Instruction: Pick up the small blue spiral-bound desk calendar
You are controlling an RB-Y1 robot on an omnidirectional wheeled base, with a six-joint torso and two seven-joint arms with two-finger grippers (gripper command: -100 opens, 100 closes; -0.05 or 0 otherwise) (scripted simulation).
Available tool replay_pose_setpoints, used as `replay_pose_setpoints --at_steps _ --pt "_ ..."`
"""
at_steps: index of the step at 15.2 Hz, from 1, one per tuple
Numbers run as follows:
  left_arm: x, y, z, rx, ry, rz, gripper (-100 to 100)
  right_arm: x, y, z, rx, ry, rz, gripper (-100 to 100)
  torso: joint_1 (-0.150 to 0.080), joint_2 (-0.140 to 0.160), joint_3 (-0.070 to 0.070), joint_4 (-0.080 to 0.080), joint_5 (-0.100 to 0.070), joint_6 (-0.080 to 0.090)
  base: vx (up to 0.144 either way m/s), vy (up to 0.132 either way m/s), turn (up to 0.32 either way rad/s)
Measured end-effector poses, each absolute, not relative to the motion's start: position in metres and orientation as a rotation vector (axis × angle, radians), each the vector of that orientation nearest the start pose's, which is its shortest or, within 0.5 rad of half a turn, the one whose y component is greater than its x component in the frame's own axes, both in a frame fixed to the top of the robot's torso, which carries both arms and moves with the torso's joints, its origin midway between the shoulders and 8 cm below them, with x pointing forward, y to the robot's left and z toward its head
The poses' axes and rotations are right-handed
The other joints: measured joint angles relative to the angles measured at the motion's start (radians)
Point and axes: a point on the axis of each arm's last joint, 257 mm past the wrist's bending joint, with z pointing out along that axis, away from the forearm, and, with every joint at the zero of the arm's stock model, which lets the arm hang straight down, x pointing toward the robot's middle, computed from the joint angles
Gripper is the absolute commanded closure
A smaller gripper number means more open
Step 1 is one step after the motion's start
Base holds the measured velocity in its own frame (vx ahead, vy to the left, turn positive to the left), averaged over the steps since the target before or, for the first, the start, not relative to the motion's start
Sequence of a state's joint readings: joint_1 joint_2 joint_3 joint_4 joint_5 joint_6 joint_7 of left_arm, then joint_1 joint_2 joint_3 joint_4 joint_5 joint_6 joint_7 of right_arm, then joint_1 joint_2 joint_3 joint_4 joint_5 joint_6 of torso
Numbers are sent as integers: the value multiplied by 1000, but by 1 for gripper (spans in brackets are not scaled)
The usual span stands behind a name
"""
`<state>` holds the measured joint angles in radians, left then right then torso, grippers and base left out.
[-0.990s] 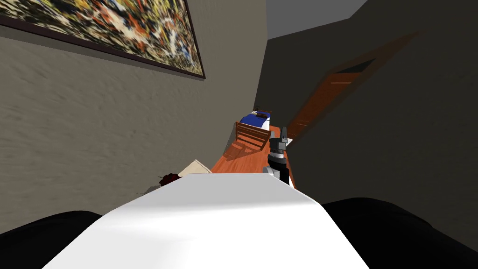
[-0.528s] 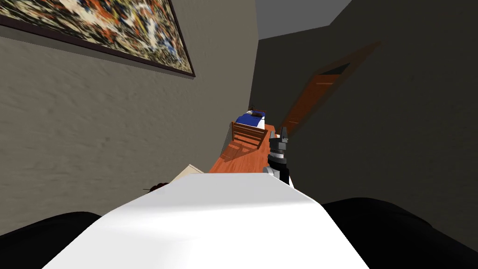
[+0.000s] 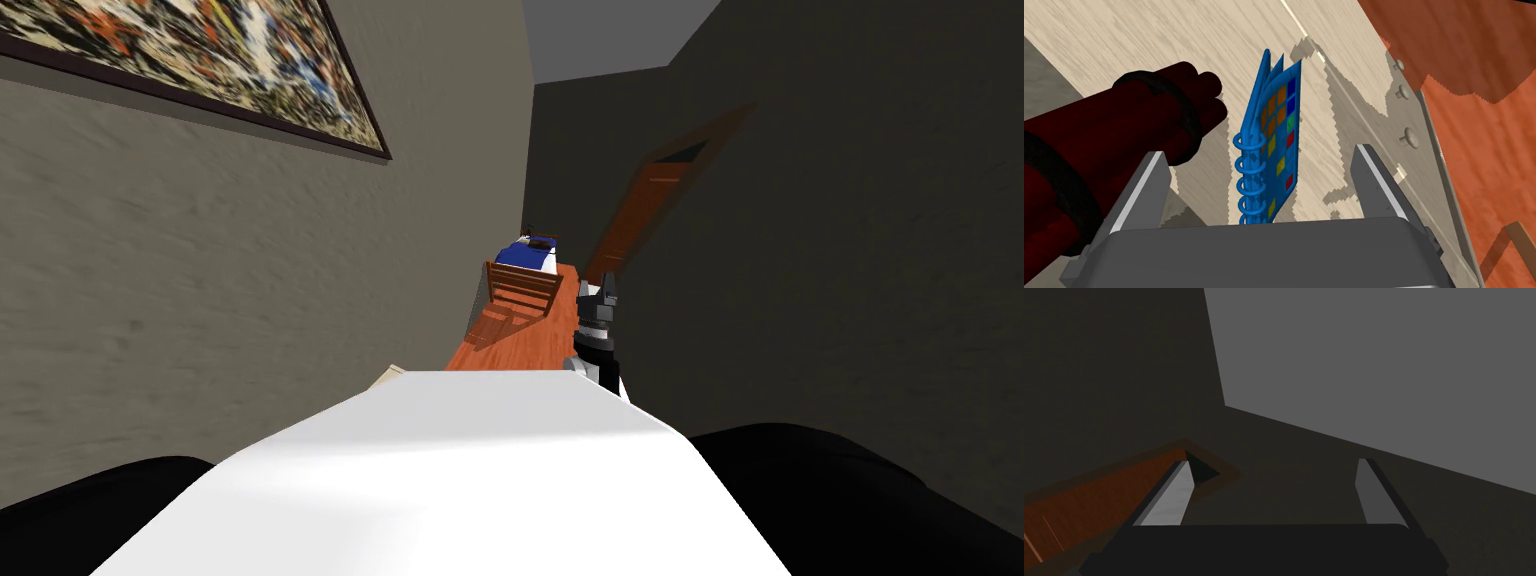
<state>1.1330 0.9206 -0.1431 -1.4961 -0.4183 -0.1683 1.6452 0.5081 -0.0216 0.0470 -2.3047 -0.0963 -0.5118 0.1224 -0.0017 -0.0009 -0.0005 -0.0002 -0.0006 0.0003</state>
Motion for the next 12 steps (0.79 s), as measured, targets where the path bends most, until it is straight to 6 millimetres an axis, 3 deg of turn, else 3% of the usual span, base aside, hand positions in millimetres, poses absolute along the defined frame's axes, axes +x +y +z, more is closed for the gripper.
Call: replay_pose_setpoints --at_steps 5,10,11,12 --pt "-79 531 -462 -2505 1370 -302 -100 337 -273 34 644 583 1300 0 0 1 1 0 0 -1 11 1 -87" --pt "-86 521 -480 -2511 1359 -302 -100 337 -273 34 644 583 1300 0 3 0 0 0 1 -1 28 42 -19" --pt "-86 521 -481 -2510 1362 -301 100 337 -273 34 644 583 1300 0 3 0 0 0 1 -1 6 10 -2" --pt "-86 521 -481 -2509 1363 -301 100 337 -273 34 644 583 1300 0 2 1 0 0 1 -1 0 0 0"
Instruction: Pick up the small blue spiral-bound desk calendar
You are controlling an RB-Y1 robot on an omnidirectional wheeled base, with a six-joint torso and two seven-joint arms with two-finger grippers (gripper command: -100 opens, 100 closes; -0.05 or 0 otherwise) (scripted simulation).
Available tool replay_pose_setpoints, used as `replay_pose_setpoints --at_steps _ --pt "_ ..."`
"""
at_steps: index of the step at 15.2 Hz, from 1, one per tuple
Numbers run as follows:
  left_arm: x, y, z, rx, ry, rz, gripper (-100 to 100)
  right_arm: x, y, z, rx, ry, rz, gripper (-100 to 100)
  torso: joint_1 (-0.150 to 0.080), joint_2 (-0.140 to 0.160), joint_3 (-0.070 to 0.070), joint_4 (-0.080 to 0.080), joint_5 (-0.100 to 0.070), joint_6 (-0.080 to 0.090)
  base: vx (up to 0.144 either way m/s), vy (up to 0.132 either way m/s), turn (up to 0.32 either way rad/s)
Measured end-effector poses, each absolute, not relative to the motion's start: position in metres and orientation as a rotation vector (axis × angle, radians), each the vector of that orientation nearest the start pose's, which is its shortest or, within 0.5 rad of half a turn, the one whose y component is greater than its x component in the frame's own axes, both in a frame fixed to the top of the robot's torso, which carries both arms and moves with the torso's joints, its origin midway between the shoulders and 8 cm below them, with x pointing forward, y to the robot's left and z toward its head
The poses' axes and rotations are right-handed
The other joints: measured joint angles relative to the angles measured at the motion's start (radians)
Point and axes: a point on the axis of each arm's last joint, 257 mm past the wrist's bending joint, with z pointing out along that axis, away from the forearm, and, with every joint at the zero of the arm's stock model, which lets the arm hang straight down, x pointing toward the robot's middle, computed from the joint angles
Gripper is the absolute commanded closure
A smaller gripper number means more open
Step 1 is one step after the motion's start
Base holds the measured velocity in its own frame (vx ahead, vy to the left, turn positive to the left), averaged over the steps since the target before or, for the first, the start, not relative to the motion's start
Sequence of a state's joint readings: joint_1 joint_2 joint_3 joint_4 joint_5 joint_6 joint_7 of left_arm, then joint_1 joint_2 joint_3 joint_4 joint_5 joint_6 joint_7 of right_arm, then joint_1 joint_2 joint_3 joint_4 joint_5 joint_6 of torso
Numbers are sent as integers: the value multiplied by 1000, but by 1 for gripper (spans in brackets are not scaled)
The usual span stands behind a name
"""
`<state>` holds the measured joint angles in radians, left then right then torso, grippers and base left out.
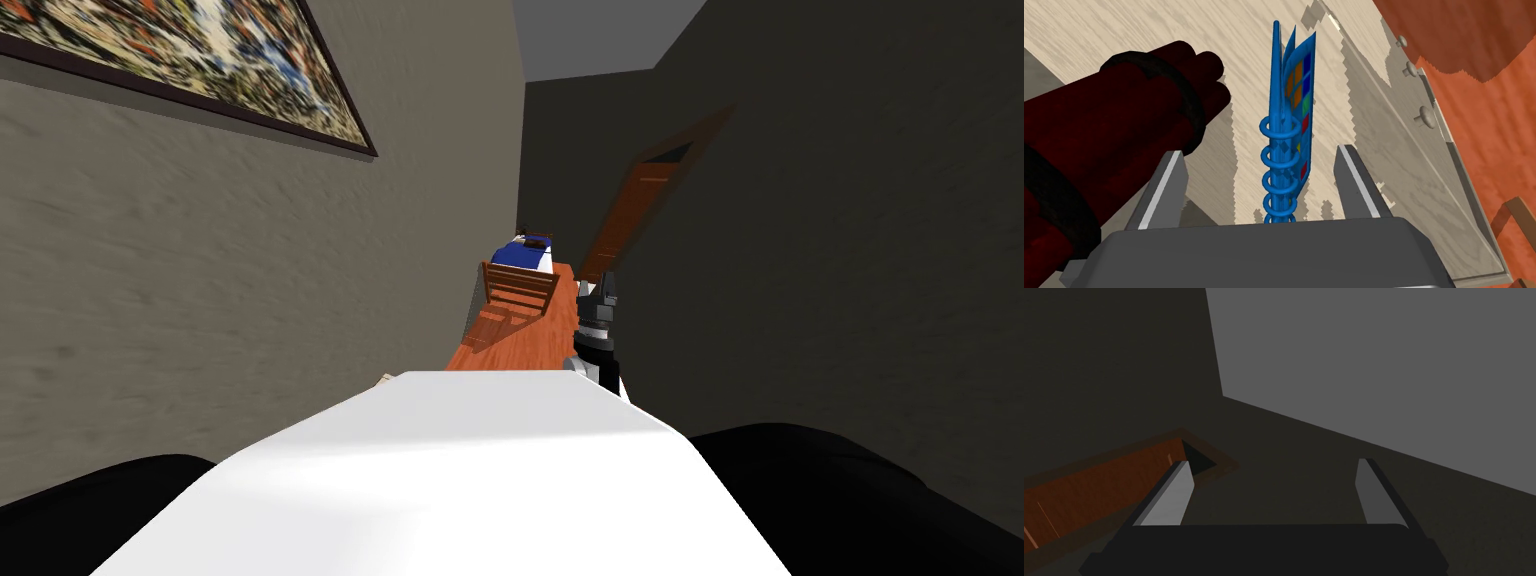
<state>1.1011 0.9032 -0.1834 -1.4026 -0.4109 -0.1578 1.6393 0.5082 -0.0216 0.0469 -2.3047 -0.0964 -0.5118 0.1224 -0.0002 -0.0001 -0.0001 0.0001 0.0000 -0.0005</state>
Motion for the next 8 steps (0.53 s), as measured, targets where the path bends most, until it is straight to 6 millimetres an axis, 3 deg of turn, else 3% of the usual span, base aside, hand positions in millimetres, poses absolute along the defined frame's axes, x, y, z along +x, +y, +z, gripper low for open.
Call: replay_pose_setpoints --at_steps 3,8 --pt "-86 520 -481 -2510 1362 -301 100 337 -273 34 644 583 1300 0 -1 1 1 0 0 0 0 0 0" --pt "-81 529 -467 -2503 1372 -301 100 337 -273 34 644 583 1300 0 -6 3 2 1 -3 0 -26 -42 21"
